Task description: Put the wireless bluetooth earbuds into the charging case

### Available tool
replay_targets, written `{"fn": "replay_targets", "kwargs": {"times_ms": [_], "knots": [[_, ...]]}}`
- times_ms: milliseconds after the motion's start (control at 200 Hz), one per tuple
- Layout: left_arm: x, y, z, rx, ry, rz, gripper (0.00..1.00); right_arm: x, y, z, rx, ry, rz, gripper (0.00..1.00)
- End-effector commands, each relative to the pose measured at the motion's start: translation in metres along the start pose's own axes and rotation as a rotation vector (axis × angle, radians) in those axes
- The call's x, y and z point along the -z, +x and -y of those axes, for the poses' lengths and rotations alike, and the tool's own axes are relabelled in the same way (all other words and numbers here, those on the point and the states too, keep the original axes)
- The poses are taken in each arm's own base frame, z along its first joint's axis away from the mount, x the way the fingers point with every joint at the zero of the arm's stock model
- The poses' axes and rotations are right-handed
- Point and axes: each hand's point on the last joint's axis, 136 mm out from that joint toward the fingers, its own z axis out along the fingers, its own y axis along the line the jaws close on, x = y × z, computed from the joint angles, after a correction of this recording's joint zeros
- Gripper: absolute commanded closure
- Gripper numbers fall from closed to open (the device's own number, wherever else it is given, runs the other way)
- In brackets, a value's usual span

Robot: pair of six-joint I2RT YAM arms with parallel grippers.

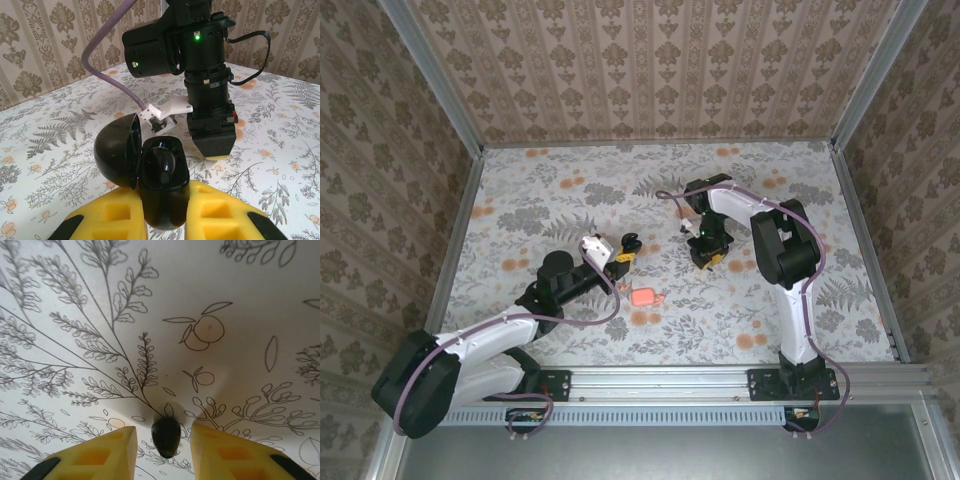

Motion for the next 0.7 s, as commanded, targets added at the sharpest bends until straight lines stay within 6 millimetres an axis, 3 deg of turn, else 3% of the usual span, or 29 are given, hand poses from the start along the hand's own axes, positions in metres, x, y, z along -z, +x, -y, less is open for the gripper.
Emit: {"fn": "replay_targets", "kwargs": {"times_ms": [0,365,695], "knots": [[0.004,0.002,-0.002,-0.018,-0.015,-0.006,0.92,-0.010,0.005,0.002,-0.015,0.023,-0.033,0.69],[0.003,0.001,-0.003,-0.020,-0.016,-0.009,0.92,-0.001,-0.008,0.002,-0.033,0.022,0.056,0.77],[0.004,0.002,-0.003,-0.014,-0.019,-0.011,0.92,-0.002,0.014,-0.003,-0.282,0.001,-0.025,0.77]]}}
